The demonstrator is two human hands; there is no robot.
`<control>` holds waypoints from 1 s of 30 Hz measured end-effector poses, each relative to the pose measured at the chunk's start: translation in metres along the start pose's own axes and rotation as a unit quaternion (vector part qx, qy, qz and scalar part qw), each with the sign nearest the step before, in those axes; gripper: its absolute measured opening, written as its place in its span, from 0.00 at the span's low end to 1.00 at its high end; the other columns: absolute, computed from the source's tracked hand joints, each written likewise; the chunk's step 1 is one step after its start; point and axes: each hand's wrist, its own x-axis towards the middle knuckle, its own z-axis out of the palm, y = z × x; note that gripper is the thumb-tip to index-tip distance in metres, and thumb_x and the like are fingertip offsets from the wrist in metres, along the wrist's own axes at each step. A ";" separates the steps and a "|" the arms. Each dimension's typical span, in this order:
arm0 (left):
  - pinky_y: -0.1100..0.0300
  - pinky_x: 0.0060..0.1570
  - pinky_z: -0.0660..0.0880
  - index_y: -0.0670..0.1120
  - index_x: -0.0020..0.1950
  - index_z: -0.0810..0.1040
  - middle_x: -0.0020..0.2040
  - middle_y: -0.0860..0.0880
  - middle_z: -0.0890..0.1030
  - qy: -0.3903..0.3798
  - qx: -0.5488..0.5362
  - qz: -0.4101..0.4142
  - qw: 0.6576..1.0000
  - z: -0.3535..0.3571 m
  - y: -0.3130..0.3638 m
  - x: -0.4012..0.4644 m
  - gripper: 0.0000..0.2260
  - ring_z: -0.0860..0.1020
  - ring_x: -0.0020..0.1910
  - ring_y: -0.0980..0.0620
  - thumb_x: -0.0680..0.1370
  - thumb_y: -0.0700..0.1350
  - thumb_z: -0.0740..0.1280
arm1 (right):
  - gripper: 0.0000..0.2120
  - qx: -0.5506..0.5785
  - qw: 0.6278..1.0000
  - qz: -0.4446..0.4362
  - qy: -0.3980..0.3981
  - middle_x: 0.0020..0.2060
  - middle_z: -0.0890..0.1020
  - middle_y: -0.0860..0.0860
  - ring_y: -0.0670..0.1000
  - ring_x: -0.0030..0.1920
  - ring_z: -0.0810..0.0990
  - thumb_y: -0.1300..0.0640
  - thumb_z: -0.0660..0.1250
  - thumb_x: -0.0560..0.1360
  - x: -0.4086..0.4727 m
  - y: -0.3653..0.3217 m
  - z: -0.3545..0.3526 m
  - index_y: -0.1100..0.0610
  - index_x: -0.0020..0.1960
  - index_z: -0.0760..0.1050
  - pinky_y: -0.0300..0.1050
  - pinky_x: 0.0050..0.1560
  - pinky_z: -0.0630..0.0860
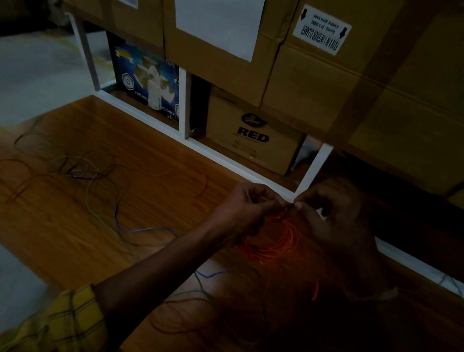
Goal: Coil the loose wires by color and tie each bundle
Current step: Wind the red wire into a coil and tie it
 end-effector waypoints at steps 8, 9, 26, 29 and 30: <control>0.63 0.21 0.62 0.36 0.62 0.79 0.28 0.54 0.78 0.074 -0.020 -0.042 0.996 -0.011 0.001 0.009 0.13 0.64 0.22 0.57 0.85 0.45 0.67 | 0.03 -0.056 0.988 -0.034 0.136 0.44 0.78 0.55 0.52 0.45 0.77 0.67 0.70 0.76 0.000 -0.017 0.017 0.62 0.46 0.77 0.47 0.43 0.74; 0.63 0.21 0.62 0.36 0.61 0.79 0.29 0.54 0.78 0.069 -0.018 -0.034 0.997 -0.012 0.002 0.010 0.14 0.64 0.22 0.57 0.85 0.46 0.67 | 0.02 -0.017 0.992 -0.010 0.126 0.46 0.79 0.53 0.52 0.46 0.78 0.67 0.69 0.78 0.000 -0.018 0.019 0.61 0.48 0.77 0.48 0.44 0.76; 0.70 0.27 0.68 0.35 0.56 0.80 0.38 0.53 0.81 0.138 0.059 0.086 0.985 -0.019 -0.022 0.024 0.11 0.73 0.26 0.63 0.84 0.44 0.70 | 0.04 0.259 0.940 0.223 0.018 0.46 0.85 0.54 0.49 0.46 0.85 0.63 0.64 0.82 -0.003 -0.030 0.044 0.62 0.53 0.77 0.38 0.47 0.81; 0.62 0.25 0.65 0.37 0.57 0.79 0.36 0.53 0.80 0.104 0.022 0.045 0.993 -0.023 -0.022 0.023 0.11 0.68 0.26 0.57 0.84 0.46 0.69 | 0.03 0.284 0.933 0.221 0.020 0.46 0.85 0.54 0.49 0.47 0.85 0.63 0.65 0.82 0.004 -0.028 0.043 0.60 0.53 0.78 0.41 0.49 0.82; 0.61 0.25 0.65 0.39 0.57 0.80 0.38 0.51 0.79 0.093 0.012 0.026 0.995 -0.027 -0.023 0.023 0.11 0.68 0.26 0.56 0.85 0.47 0.69 | 0.02 0.279 0.935 0.216 0.019 0.47 0.85 0.53 0.50 0.50 0.85 0.62 0.67 0.81 0.007 -0.023 0.043 0.58 0.53 0.78 0.45 0.52 0.82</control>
